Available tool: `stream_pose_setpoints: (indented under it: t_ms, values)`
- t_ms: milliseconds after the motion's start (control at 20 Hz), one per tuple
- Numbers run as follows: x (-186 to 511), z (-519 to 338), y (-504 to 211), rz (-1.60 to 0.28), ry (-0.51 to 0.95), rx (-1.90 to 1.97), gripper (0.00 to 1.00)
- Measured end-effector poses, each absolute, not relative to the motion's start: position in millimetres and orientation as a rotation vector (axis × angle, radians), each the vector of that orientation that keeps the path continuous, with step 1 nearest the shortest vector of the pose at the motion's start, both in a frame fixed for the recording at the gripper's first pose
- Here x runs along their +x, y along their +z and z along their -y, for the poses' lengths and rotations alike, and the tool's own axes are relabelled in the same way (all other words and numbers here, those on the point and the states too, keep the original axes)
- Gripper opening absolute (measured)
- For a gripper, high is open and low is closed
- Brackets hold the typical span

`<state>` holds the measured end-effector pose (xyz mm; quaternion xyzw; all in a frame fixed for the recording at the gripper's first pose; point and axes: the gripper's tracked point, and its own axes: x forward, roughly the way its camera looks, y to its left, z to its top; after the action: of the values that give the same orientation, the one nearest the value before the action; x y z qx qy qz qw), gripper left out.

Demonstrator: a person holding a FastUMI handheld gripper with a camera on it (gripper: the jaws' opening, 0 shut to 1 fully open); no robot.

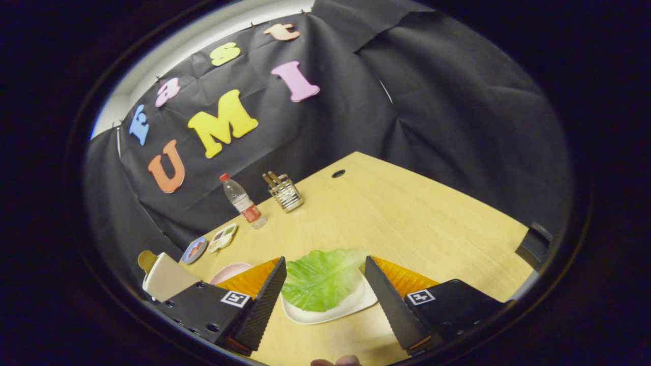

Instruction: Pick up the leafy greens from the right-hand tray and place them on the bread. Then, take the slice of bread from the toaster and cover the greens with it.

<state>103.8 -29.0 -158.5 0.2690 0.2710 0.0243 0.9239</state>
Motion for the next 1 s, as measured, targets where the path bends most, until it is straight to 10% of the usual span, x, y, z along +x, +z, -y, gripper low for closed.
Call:
stream_pose_setpoints:
  t_ms: [600,1000]
  values:
    - [155,26,-212,-0.669,0.057,0.678,0.93]
    - [158,33,-218,-0.696,0.079,0.645,0.37]
